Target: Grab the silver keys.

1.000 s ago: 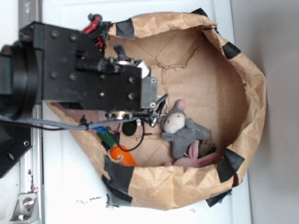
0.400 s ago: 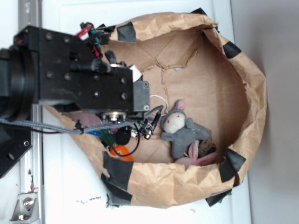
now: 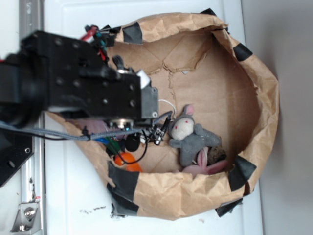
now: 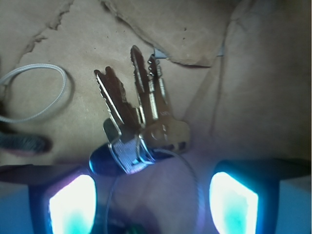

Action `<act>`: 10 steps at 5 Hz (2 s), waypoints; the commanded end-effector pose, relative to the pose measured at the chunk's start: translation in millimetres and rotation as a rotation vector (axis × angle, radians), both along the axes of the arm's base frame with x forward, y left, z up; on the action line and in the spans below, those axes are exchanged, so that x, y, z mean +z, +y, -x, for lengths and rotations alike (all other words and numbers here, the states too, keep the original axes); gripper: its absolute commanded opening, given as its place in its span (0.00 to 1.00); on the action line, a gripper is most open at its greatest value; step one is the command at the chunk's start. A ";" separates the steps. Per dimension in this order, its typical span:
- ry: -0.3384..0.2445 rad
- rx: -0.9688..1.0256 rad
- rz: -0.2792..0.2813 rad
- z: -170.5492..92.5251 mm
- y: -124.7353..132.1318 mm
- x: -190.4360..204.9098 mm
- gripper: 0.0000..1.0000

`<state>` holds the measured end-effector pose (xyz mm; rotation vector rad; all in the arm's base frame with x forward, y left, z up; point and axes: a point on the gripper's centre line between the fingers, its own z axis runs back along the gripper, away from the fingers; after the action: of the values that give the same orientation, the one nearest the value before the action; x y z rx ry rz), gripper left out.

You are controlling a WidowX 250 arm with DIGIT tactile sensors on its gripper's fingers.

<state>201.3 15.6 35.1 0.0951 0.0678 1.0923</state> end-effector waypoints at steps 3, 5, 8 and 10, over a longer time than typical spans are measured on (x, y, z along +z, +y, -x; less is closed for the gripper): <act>-0.015 -0.043 -0.023 18.4 15.5 -11.1 1.00; 0.005 -0.045 -0.012 18.3 15.8 -7.6 0.64; 0.020 -0.032 0.008 14.0 24.6 11.8 0.00; 0.033 -0.006 -0.007 8.7 26.8 18.8 0.00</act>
<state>196.2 24.6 39.7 0.1432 0.1394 1.0529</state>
